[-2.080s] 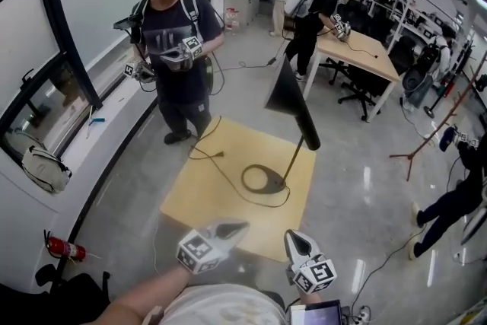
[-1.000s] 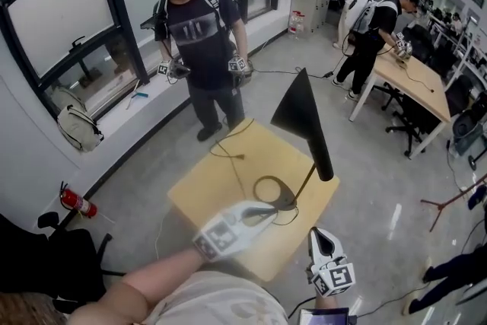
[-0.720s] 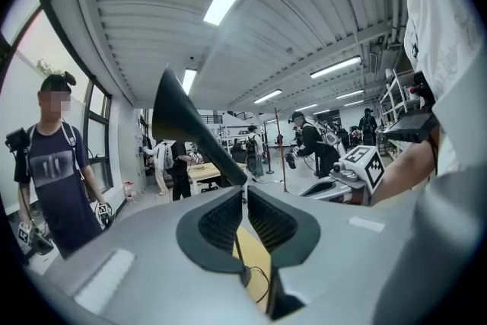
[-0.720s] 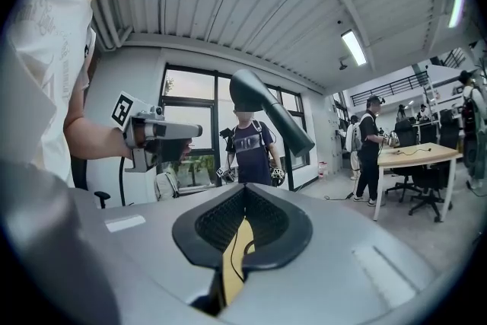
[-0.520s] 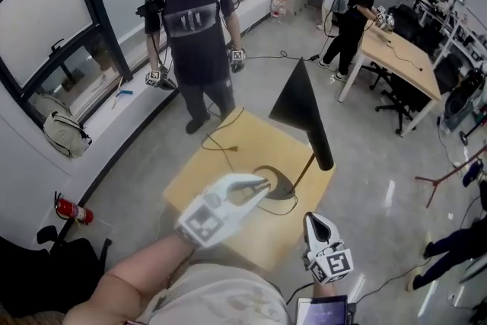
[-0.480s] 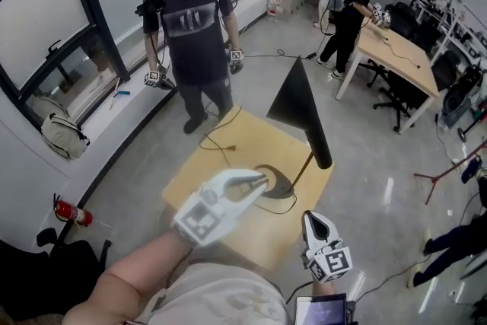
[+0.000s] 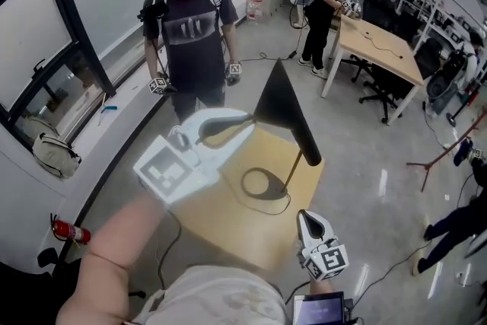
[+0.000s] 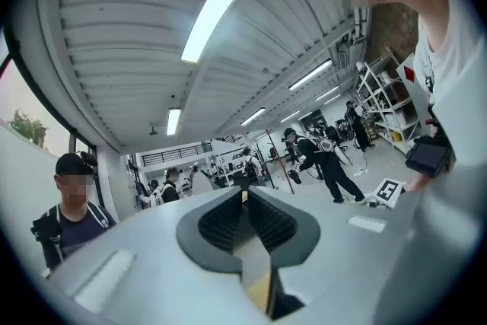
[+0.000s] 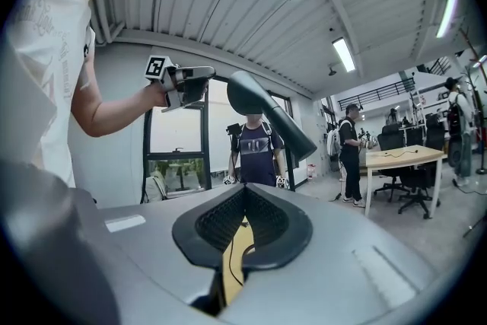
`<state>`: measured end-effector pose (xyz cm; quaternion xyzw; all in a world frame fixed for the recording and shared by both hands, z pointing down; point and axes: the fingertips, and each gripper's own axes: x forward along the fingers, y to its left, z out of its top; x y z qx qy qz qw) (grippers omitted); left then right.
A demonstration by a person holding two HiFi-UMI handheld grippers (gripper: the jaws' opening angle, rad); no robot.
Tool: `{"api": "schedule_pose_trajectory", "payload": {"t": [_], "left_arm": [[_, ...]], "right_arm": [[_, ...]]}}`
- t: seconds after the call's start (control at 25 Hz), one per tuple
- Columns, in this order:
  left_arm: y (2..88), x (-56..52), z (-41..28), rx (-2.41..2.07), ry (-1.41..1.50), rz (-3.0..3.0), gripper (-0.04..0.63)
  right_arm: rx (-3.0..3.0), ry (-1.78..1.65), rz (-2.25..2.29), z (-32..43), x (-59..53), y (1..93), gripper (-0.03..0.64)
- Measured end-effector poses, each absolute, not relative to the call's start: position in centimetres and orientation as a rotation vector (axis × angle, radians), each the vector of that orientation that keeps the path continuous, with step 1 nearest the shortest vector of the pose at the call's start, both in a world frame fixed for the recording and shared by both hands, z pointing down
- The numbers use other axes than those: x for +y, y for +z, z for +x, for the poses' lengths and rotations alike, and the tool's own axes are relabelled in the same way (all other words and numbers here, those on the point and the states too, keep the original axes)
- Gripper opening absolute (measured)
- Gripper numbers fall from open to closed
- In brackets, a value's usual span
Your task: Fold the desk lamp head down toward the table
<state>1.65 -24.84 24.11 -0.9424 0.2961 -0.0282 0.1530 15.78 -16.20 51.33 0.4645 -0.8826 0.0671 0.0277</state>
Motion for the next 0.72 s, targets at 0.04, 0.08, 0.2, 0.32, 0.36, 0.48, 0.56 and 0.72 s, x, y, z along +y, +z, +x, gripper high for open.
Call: {"api": "schedule_pose_trajectory", "payload": {"t": [0.04, 0.08, 0.2, 0.32, 0.36, 0.48, 0.56, 0.72], "left_arm": [[23.6, -25.3, 1.7, 0.848, -0.093, -2.699, 0.023], [23.1, -25.7, 1.7, 0.847, -0.108, -2.694, 0.024], [21.7, -26.7, 2.1, 0.824, -0.166, -2.659, 0.034], [20.6, -27.3, 3.3, 0.739, -0.267, -2.557, 0.052], [20.4, -27.4, 3.8, 0.684, -0.321, -2.509, 0.063], [20.7, -27.4, 5.6, 0.459, -0.546, -2.391, 0.069], [21.2, -27.5, 6.6, 0.322, -0.685, -2.326, 0.069], [21.6, -28.2, 7.6, 0.121, -0.891, -2.213, 0.071]], "right_arm": [[-2.724, 0.21, 1.441, 15.9, -16.1, 51.4, 0.012], [-2.724, 0.214, 1.45, 16.0, -16.0, 51.6, 0.012], [-2.723, 0.222, 1.472, 16.5, -15.8, 51.7, 0.012], [-2.715, 0.219, 1.486, 16.9, -15.7, 51.8, 0.012], [-2.713, 0.218, 1.49, 17.0, -15.7, 51.8, 0.012], [-2.71, 0.219, 1.497, 17.3, -15.7, 51.8, 0.012], [-2.705, 0.214, 1.493, 17.2, -15.7, 51.8, 0.012], [-2.713, 0.222, 1.51, 17.0, -15.7, 52.0, 0.012]]}}
